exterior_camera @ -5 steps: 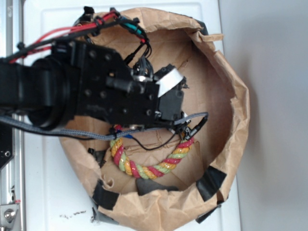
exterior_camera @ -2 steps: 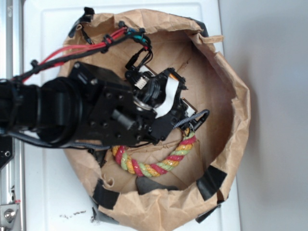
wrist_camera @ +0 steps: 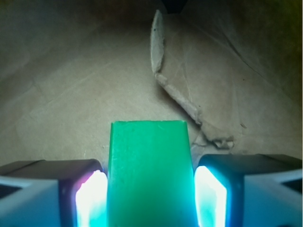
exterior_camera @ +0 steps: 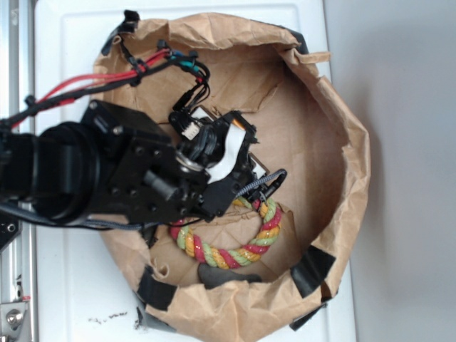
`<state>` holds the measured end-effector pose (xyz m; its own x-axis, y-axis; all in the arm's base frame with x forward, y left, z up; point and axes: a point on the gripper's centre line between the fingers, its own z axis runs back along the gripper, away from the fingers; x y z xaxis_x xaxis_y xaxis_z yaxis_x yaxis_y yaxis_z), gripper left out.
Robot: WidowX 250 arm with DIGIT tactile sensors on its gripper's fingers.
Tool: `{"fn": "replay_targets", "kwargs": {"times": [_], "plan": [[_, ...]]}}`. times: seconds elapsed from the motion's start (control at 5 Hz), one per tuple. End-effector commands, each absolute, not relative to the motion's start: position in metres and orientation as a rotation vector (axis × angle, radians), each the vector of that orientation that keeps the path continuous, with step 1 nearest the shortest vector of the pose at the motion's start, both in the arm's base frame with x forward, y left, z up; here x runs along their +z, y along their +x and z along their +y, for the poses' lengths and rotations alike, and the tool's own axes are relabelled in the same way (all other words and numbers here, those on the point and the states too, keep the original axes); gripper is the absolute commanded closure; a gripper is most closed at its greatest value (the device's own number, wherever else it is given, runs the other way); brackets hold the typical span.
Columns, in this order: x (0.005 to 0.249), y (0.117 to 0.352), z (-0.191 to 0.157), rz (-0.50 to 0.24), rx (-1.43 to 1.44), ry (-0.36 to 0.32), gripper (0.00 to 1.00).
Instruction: Grab the green block.
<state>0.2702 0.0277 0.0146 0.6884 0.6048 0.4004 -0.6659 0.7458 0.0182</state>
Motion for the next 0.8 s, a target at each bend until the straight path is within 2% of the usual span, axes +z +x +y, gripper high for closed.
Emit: {"fn": "replay_targets", "kwargs": {"times": [0.0,0.2,0.4,0.6], "plan": [[0.066,0.263,0.030,-0.349,0.676,0.054,1.00],[0.115,0.253,0.030,-0.304,0.673,-0.066,1.00],[0.165,0.244,0.034,-0.322,0.686,-0.085,1.00],[0.173,0.236,0.037,-0.336,0.629,-0.088,1.00]]}}
